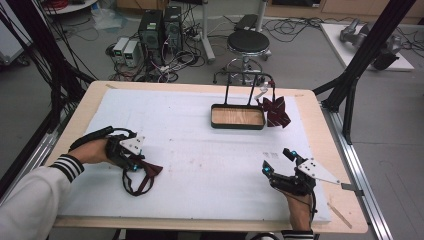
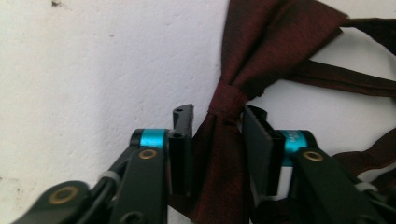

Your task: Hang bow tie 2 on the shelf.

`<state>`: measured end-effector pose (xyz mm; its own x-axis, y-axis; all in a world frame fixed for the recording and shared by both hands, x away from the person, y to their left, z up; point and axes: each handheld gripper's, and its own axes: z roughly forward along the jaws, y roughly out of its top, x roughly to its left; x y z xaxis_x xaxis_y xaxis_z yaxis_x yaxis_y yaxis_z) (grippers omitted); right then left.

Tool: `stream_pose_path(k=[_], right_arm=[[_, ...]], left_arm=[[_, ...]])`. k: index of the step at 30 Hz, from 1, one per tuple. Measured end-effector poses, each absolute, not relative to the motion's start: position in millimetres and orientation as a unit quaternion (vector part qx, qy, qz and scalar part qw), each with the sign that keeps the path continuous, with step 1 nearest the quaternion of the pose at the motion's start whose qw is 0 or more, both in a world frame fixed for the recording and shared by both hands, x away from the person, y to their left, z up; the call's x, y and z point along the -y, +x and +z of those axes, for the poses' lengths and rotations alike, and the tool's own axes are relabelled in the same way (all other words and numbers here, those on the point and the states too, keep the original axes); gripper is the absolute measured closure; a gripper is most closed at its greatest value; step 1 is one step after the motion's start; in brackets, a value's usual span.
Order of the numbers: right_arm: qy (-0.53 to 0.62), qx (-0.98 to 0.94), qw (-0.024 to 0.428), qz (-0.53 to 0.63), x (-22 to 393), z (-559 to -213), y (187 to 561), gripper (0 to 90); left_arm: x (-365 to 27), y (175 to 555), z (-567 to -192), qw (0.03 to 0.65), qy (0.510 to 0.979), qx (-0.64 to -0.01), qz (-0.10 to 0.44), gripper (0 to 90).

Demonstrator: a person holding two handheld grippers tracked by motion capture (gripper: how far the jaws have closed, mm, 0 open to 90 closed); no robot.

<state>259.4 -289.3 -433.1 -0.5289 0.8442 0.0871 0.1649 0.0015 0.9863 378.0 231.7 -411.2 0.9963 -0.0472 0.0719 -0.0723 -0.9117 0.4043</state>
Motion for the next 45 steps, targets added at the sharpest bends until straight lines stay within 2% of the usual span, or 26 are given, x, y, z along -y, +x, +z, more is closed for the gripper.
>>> stream_pose_path(k=[3,7,25,32,45], right_arm=[[0.393,-0.644,0.289,0.589,289,-434,259,11.1],[0.395,-0.647,0.287,0.586,289,-437,259,11.2],[0.398,-0.650,0.288,0.580,288,-442,260,11.2],[0.399,-0.652,0.286,0.578,286,-445,260,11.1],[0.396,-0.655,0.286,0.577,284,-450,260,11.2]], left_arm=[[-231,379,-410,0.206,0.978,0.016,0.028,72.7],[-231,378,-409,0.201,0.979,0.008,0.024,75.4],[-236,375,-401,0.215,0.976,-0.015,0.034,76.2],[-237,374,-394,0.223,0.973,-0.041,0.034,76.6],[-238,373,-373,0.279,0.957,-0.063,0.052,77.1]])
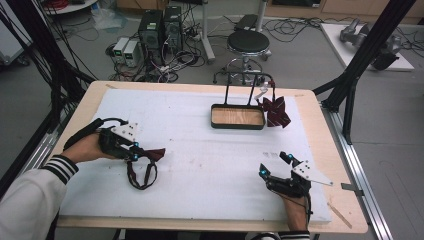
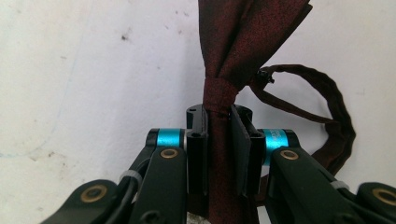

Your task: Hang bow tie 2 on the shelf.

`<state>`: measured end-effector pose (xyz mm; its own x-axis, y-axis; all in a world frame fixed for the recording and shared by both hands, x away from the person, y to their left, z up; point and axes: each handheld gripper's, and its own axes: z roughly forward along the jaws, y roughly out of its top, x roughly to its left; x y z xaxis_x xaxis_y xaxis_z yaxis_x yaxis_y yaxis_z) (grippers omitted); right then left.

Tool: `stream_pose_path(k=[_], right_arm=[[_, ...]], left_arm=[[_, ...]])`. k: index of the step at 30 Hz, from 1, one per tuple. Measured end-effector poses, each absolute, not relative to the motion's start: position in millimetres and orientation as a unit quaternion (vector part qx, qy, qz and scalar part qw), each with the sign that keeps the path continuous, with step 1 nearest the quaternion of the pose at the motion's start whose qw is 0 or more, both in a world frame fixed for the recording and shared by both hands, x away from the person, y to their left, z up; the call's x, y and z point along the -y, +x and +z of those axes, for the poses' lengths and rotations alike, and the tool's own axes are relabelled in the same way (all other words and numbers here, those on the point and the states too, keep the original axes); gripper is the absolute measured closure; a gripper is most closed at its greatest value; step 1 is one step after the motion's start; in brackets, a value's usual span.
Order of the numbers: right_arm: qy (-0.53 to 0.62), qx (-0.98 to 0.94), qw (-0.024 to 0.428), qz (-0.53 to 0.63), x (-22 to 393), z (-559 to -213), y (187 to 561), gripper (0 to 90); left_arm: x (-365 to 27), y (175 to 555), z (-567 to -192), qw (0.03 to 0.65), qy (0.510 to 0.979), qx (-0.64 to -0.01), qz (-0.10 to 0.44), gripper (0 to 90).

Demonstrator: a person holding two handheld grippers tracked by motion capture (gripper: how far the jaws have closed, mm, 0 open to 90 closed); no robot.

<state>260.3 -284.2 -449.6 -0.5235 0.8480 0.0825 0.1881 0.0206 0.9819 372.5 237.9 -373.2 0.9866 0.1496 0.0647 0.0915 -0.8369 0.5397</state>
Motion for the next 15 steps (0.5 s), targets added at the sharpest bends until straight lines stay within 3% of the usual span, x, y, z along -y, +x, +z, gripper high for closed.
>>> stream_pose_path(k=[15], right_arm=[[0.389,-0.656,0.291,0.578,283,-450,259,11.1]], left_arm=[[-229,379,-354,0.350,0.928,-0.104,0.070,77.1]])
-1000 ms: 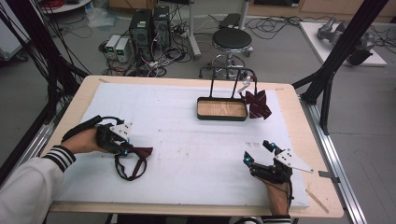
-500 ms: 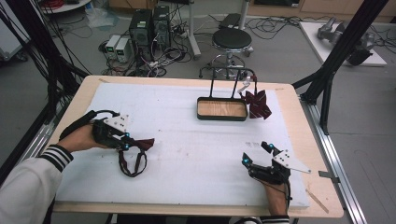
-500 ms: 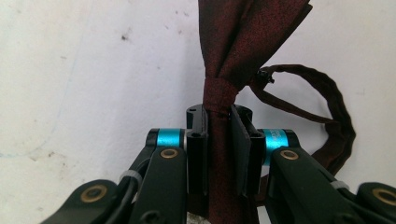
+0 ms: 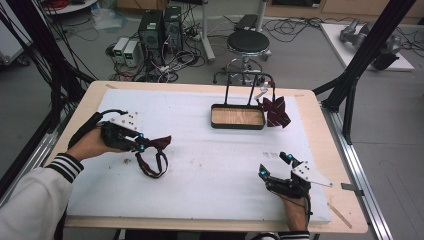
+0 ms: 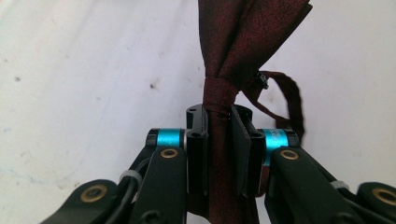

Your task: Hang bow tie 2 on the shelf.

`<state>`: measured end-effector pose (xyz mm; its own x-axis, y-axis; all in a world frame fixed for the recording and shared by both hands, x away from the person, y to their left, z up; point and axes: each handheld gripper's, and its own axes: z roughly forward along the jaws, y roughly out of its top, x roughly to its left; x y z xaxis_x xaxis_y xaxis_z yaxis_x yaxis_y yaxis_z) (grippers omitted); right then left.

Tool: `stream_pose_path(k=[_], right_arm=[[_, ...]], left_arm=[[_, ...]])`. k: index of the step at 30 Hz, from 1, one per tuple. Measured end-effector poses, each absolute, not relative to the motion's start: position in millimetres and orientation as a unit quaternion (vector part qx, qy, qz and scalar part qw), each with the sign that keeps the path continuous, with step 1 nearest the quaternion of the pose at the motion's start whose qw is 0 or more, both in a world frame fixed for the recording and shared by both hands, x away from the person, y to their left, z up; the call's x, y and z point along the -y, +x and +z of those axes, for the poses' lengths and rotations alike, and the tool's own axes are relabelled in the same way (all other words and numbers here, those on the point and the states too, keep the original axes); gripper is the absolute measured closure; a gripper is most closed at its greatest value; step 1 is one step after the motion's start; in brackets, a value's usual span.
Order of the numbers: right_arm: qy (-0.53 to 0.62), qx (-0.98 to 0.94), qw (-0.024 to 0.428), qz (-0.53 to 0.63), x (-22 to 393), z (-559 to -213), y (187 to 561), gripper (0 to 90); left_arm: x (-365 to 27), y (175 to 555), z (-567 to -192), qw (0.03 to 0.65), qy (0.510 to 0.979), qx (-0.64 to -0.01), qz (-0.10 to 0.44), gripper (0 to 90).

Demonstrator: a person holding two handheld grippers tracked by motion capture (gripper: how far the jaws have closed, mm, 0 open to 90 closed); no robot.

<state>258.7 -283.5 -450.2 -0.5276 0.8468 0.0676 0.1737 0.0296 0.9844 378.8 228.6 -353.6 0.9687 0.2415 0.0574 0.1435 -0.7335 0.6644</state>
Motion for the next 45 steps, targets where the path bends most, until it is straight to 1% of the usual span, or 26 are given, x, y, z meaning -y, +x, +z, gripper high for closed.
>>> stream_pose_path(k=[10,13,15,18,33,45], right_arm=[[0.389,-0.654,0.293,0.579,284,-450,258,11.1],[0.388,-0.654,0.294,0.580,284,-451,258,11.2],[0.387,-0.653,0.294,0.581,284,-451,257,11.2],[0.384,-0.652,0.298,0.582,284,-451,257,11.2],[0.376,-0.643,0.302,0.595,285,-452,254,11.1],[0.368,-0.638,0.312,0.600,286,-453,251,11.1]], left_arm=[[-213,389,-329,0.419,0.895,-0.119,0.098,77.1],[-206,394,-321,0.447,0.880,-0.124,0.102,77.1],[-201,398,-317,0.461,0.874,-0.122,0.095,77.1],[-194,405,-312,0.465,0.871,-0.124,0.097,77.1],[-166,429,-292,0.536,0.826,-0.141,0.108,77.1],[-146,446,-289,0.555,0.810,-0.154,0.110,77.1]])
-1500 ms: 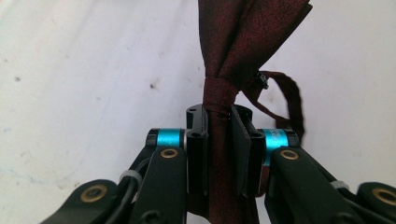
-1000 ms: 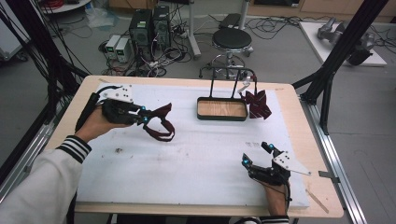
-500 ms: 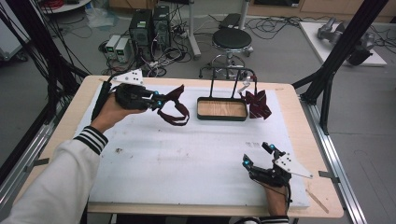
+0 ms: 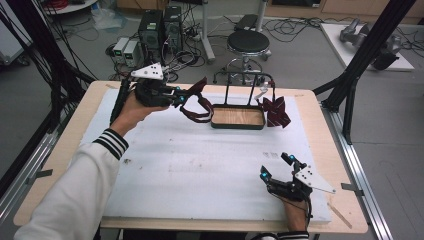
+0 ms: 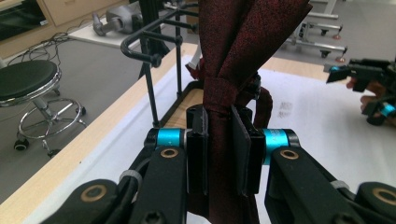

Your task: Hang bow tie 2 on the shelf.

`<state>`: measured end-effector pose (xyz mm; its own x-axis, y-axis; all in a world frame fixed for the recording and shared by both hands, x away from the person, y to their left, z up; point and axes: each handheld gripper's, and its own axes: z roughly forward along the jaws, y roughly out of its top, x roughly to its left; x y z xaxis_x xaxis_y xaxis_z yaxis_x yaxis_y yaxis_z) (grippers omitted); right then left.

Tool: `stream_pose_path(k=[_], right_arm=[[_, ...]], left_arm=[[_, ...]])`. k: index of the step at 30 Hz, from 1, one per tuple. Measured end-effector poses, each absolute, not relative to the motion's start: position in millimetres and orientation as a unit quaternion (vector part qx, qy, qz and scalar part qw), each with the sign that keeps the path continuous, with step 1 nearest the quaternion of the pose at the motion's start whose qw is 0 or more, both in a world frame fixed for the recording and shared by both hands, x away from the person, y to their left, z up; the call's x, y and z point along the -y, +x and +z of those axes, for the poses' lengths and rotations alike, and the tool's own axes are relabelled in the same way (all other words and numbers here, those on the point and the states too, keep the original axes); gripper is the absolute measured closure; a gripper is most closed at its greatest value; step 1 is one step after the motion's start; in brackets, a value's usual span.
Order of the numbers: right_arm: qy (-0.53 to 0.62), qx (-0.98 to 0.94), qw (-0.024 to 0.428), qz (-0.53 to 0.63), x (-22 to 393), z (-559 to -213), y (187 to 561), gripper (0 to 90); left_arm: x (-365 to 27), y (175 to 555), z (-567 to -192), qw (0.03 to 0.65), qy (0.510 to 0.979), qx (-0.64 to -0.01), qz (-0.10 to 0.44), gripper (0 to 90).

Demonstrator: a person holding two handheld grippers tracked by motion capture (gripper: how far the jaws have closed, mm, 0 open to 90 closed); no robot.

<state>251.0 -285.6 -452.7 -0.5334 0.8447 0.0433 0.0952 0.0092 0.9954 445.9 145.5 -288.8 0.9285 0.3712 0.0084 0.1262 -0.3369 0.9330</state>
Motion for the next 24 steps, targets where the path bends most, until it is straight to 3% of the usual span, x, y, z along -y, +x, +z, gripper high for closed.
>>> stream_pose_path(k=[24], right_arm=[[0.366,-0.635,0.317,0.602,286,-453,250,11.1]], left_arm=[[-107,476,-279,0.554,0.805,-0.172,0.122,77.1]])
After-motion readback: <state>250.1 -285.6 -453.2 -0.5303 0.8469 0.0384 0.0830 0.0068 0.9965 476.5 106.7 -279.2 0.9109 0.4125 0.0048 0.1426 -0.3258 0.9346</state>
